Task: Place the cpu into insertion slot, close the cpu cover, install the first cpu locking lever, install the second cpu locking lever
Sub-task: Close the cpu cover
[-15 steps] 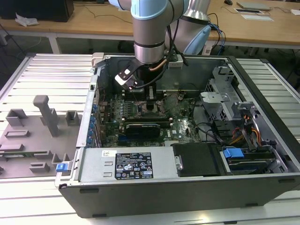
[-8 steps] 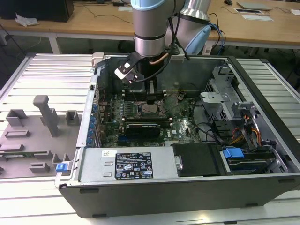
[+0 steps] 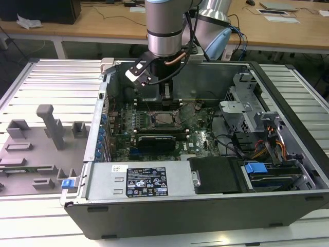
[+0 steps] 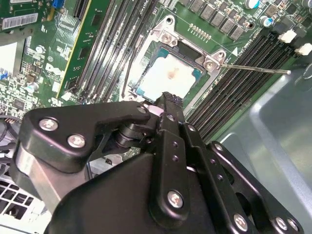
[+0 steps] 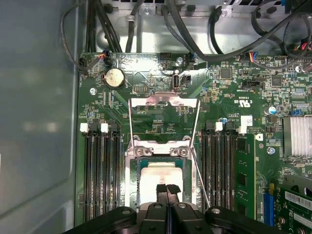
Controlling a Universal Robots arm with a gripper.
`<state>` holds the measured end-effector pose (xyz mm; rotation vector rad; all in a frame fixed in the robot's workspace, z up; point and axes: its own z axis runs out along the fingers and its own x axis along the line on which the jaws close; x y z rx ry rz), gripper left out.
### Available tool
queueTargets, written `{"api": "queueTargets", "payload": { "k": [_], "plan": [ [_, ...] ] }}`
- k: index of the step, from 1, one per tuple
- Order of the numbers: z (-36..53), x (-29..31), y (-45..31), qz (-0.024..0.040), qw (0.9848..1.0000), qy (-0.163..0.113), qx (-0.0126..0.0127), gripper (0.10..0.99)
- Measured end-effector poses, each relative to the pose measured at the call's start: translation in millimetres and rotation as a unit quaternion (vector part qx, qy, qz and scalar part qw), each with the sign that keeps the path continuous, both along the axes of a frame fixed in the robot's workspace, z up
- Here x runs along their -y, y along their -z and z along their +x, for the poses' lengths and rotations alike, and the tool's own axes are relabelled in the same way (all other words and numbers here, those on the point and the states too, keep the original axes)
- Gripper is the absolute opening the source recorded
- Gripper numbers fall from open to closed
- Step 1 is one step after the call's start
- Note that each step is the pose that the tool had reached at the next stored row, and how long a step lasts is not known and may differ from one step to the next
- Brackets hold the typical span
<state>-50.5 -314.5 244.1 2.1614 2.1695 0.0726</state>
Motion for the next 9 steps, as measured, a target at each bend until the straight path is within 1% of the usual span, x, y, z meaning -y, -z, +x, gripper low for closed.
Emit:
{"api": "queueTargets", "payload": {
  "k": [5,9],
  "plan": [
    [0.0,0.0,-0.1,0.0000,1.0000,0.000,0.0004,0.106],
    [0.0,0.0,-2.7,0.0000,1.0000,0.000,0.0004,0.106]
  ]
}}
